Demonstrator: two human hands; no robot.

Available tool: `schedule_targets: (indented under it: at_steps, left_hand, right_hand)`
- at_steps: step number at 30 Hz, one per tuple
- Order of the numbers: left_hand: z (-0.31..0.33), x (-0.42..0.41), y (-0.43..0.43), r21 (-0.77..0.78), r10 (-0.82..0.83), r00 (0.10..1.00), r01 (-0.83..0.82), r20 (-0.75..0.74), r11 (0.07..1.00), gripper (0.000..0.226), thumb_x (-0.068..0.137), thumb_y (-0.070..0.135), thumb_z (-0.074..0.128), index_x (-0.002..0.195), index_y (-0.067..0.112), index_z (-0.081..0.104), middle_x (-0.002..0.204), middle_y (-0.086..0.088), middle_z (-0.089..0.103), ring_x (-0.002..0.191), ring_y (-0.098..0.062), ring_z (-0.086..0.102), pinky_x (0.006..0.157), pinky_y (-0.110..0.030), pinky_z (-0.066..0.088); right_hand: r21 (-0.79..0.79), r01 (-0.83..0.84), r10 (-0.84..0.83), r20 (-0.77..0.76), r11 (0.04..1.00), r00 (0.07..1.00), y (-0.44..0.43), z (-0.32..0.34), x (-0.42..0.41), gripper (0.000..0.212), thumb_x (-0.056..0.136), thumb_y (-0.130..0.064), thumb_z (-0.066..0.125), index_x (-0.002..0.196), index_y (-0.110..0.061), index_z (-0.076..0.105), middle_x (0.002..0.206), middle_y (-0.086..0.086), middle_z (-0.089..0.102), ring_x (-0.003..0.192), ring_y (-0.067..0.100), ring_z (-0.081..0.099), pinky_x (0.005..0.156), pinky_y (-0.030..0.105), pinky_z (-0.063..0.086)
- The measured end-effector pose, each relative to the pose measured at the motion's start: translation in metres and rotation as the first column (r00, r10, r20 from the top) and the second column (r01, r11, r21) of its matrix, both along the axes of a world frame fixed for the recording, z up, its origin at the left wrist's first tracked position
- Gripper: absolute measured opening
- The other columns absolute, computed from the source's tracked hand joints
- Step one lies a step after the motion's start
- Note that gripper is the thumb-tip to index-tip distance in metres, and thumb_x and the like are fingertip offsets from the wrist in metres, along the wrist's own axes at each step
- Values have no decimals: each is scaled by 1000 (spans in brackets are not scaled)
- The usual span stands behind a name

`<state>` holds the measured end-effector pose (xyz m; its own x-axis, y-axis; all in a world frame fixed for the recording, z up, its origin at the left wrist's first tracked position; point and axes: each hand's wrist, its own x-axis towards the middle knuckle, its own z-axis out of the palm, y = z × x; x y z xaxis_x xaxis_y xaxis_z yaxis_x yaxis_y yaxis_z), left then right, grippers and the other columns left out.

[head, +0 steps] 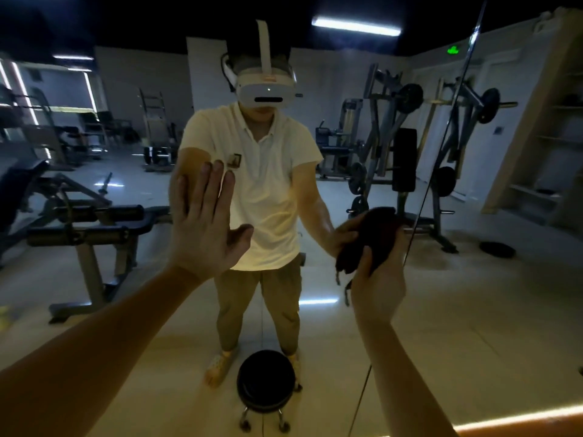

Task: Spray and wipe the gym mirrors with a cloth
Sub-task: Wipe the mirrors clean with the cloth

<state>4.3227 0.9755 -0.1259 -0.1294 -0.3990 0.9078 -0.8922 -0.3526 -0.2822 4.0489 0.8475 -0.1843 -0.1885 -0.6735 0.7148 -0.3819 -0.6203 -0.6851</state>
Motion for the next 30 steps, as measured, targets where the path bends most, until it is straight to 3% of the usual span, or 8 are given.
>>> schedule_targets:
  at_steps: [4, 7, 11, 14, 19, 22, 26, 30]
  left_hand:
    - [2, -11, 5, 33, 32, 999, -31, -26, 999, 91, 100, 56, 48, 162, -5, 19, 169, -30, 16, 157, -48, 17, 126, -67, 11]
    - [5, -23, 16, 78, 64, 995, -58, -73, 995, 83, 104, 51, 40, 162, -5, 19, 170, -28, 12, 159, -44, 12, 127, -65, 10]
    - [17, -26, 40, 159, 86, 996, -83, -13, 984, 86, 100, 45, 51, 164, -2, 18, 172, -23, 13, 161, -39, 13, 128, -62, 12]
    - [26, -26, 53, 183, 117, 993, -121, 32, 976, 85, 97, 43, 47, 165, 2, 18, 173, -20, 14, 160, -36, 15, 130, -56, 4]
    - [54, -8, 64, 124, 119, 993, -119, 7, 985, 83, 95, 43, 47, 164, 3, 24, 171, -20, 22, 160, -34, 14, 132, -46, -2]
    - [77, 15, 75, 99, 124, 992, -124, 8, 987, 79, 99, 42, 48, 164, 3, 25, 171, -21, 20, 160, -37, 14, 131, -54, 7]
    - [112, 53, 97, 26, 103, 994, -104, 36, 994, 75, 102, 41, 53, 162, 2, 30, 171, -22, 21, 160, -38, 17, 130, -56, 10]
    - [159, 94, 121, 43, 249, 968, -248, -16, 968, 80, 105, 51, 47, 166, 8, 18, 172, -19, 14, 161, -35, 10, 130, -56, 7]
  right_hand:
    - [-27, -180, 175, -122, 983, 977, 36, 14, 68, 54, 108, -38, 44, 156, -15, 34, 124, 12, 67, 96, 27, 70, 77, 33, 53]
    - [-263, -427, 309, -391, 865, 867, 69, 10, 116, 47, 106, -25, 54, 149, -11, 42, 116, 15, 69, 98, 29, 67, 86, 38, 55]
    - [-492, -394, 147, -466, 776, 873, 51, 20, 108, 39, 101, -18, 61, 138, -7, 55, 102, 16, 69, 89, 34, 65, 76, 49, 56]
    - [-529, -329, 31, -494, 782, 869, 20, 61, 71, 47, 96, -21, 64, 139, -13, 49, 113, 17, 66, 92, 34, 62, 76, 48, 57]
    - [-465, -62, -85, -289, 883, 953, -15, 161, 44, 46, 105, -24, 48, 149, -12, 44, 121, 23, 60, 99, 41, 61, 87, 51, 50]
    - [-368, 34, -107, -181, 929, 978, 4, 199, 67, 51, 107, -30, 43, 155, -14, 39, 127, 24, 55, 103, 42, 59, 90, 53, 51]
    - [-475, -70, -88, -302, 877, 949, 73, 191, 147, 56, 104, -31, 47, 156, -10, 39, 123, 19, 61, 100, 32, 63, 86, 46, 53]
    - [-581, -192, -77, -405, 791, 911, 128, 159, 213, 53, 102, -20, 56, 153, -9, 46, 111, 15, 63, 95, 28, 59, 82, 41, 49]
